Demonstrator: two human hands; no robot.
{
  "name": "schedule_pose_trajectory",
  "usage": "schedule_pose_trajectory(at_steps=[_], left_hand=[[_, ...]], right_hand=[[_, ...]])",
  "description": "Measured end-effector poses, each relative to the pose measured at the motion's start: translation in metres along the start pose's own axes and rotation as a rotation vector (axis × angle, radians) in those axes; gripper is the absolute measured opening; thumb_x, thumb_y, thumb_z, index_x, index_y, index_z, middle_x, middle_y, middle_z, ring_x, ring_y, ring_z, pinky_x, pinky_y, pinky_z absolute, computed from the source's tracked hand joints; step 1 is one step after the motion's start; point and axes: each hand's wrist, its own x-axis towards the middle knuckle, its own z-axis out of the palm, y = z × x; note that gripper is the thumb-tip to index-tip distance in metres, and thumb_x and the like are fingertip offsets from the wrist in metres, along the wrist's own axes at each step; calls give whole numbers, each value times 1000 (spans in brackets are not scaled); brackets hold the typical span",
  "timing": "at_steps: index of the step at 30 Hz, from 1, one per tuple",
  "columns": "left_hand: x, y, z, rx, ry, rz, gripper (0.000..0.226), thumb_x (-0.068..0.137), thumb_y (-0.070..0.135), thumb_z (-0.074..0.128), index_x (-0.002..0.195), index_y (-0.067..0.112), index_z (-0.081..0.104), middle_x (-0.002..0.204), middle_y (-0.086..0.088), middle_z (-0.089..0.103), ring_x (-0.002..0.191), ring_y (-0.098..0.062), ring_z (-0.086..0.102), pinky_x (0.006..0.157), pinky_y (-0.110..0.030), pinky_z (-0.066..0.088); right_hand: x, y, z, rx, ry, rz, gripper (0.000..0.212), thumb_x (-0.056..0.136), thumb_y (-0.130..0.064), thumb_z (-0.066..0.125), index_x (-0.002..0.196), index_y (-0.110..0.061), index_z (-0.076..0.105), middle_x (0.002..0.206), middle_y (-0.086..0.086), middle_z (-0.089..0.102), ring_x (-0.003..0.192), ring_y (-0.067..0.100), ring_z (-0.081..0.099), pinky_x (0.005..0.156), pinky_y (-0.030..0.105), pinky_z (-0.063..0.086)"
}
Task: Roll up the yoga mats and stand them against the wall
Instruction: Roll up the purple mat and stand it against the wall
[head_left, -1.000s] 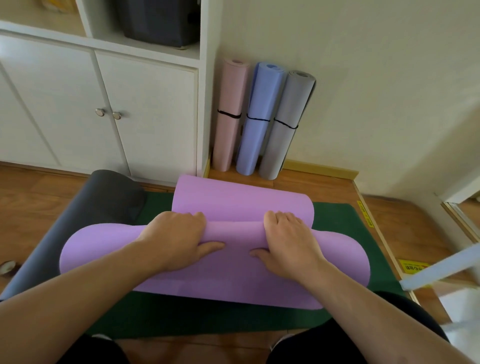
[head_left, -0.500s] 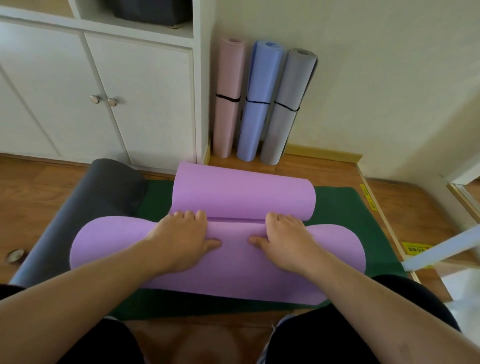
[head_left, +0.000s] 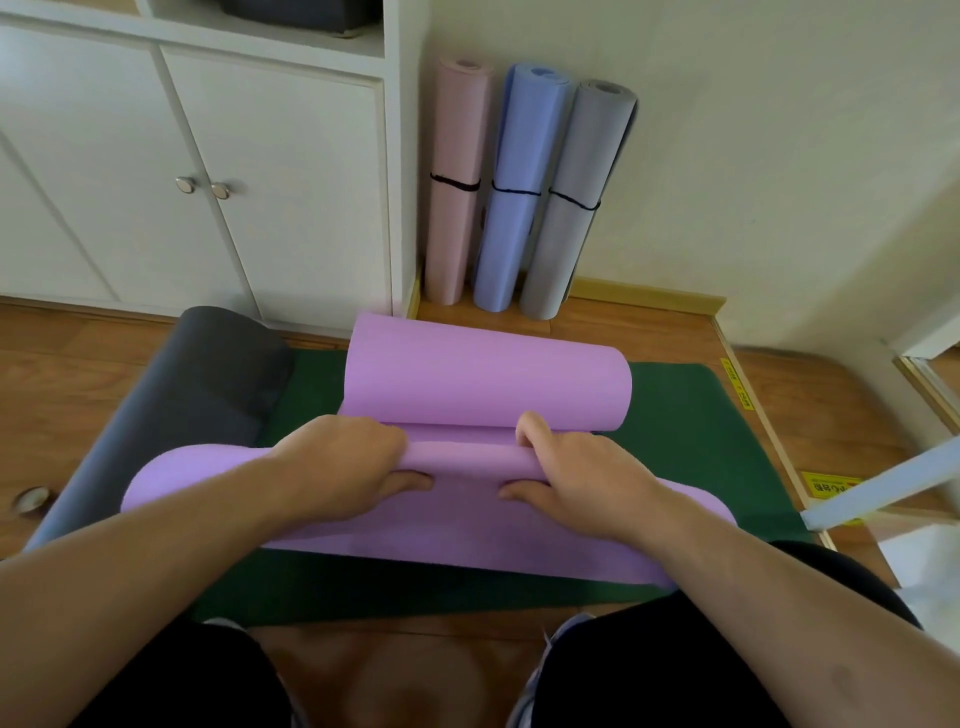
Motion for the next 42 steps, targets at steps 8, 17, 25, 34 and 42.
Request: schedule_pose_trajectory(at_steps=[8, 17, 25, 34, 42], left_hand=[[-14, -9, -5, -287, 30, 155, 31, 106, 60, 34, 113, 30, 36, 78, 17, 46, 66, -3, 46, 70, -28, 34], [-5, 22, 18, -7, 203, -103, 31, 109, 48, 42, 112, 19, 52, 108, -6, 62, 100, -32, 61, 79, -40, 45], [-6, 14, 19, 61, 26, -59, 51, 100, 66, 50, 119, 20, 42, 111, -1, 68, 101, -28, 68, 70, -36, 38], [-5, 5, 16, -144, -229, 52, 47, 104, 64, 45, 121, 21, 40, 94, 1, 59, 83, -25, 58, 72, -36, 38], [-12, -10, 17, -351, -143, 135, 34, 104, 62, 45, 119, 31, 48, 109, 9, 62, 99, -15, 56, 94, -36, 46]], right_hand=[[-8, 18, 5, 140, 103, -161, 39, 100, -65, 50, 99, -26, 49, 91, -9, 54, 84, 17, 51, 72, 40, 44], [2, 2, 24, -132, 214, -6, 25, 107, -44, 56, 101, -22, 47, 94, 4, 60, 92, 35, 60, 70, 42, 36], [-1, -2, 20, -206, 34, -1, 50, 103, -60, 55, 105, -18, 29, 103, 7, 64, 92, 35, 64, 67, 41, 35], [-5, 9, 17, -71, -137, -69, 40, 105, -54, 56, 93, -24, 32, 82, -7, 43, 89, 30, 56, 69, 43, 35], [-6, 26, 18, 325, 6, -73, 50, 86, -60, 76, 70, -21, 49, 67, -2, 52, 67, 17, 47, 66, 46, 46]])
